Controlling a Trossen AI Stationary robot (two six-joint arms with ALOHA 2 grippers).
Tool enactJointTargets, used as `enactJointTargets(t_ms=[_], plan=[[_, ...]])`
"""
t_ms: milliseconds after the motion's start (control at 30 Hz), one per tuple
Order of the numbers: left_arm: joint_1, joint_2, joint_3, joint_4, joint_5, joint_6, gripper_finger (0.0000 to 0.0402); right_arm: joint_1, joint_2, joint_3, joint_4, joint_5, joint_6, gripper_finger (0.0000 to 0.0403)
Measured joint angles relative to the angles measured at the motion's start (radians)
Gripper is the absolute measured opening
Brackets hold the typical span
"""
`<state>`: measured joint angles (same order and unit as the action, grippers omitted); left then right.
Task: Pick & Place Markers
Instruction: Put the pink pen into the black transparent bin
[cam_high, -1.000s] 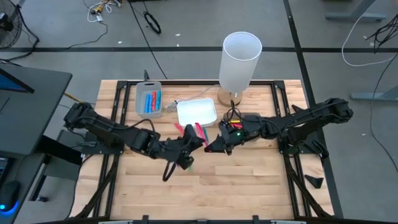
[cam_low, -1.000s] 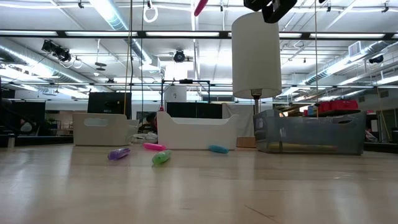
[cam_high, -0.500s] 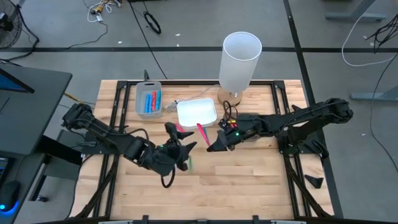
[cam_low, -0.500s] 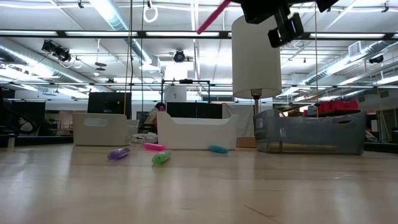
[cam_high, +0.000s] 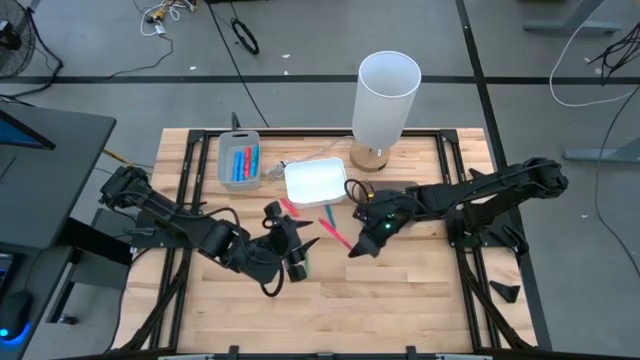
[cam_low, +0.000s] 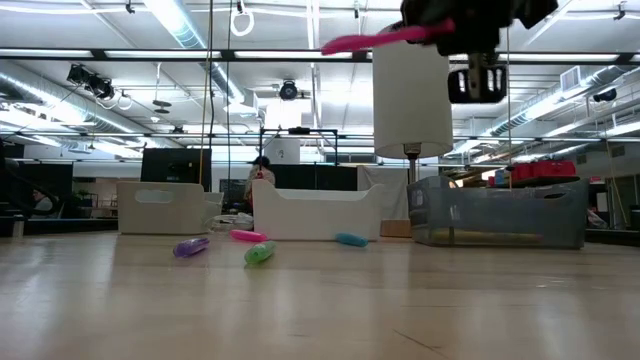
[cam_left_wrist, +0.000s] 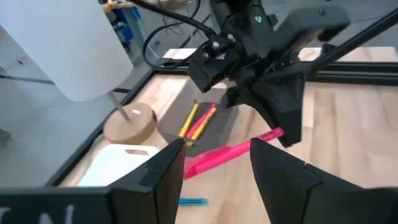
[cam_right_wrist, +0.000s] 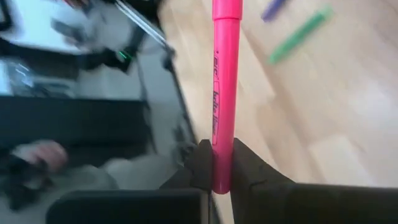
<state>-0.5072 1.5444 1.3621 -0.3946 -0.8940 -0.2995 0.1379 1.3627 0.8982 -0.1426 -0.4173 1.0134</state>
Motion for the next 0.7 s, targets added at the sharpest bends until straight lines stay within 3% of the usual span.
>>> enactJointTargets(t_ms=[433,700], plan=[[0.000,0.000,0.000,0.000,0.034,-0.066,0.0188,0.000,-0.003,0.000,-0.470,0.024,-0.414,0.0018],[0.001,0.000,0.000,0.000,0.035,-0.099,0.0188,0.000,-0.025,0.000,-0.724,0.137,-0.646,0.0018]])
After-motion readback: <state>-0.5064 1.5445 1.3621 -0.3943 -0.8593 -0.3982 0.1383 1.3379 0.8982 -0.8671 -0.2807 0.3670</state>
